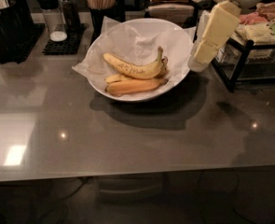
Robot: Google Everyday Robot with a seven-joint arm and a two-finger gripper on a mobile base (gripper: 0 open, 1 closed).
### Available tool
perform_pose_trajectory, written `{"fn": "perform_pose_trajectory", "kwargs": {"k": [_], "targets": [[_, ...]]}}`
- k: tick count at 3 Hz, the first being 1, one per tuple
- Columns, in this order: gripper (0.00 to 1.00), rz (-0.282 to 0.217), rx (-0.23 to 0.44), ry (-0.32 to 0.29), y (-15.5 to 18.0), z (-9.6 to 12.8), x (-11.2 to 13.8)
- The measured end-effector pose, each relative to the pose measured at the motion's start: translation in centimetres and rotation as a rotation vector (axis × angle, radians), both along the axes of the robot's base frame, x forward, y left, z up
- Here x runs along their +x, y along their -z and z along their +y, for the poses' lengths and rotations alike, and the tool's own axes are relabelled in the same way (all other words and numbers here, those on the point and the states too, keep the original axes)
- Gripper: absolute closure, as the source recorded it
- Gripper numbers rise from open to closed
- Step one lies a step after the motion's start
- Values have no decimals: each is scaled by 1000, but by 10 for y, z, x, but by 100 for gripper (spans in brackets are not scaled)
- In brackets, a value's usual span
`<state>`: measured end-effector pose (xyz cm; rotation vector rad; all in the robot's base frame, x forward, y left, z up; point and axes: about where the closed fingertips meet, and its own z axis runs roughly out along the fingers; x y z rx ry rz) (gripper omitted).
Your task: Pick banana from white bowl
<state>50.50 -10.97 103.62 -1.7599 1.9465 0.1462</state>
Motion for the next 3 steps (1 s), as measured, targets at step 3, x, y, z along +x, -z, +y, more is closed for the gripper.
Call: {"fn": "perform_pose_trajectory", "kwargs": {"k": [3], "targets": [[0,6,212,45,2,41,67]]}}
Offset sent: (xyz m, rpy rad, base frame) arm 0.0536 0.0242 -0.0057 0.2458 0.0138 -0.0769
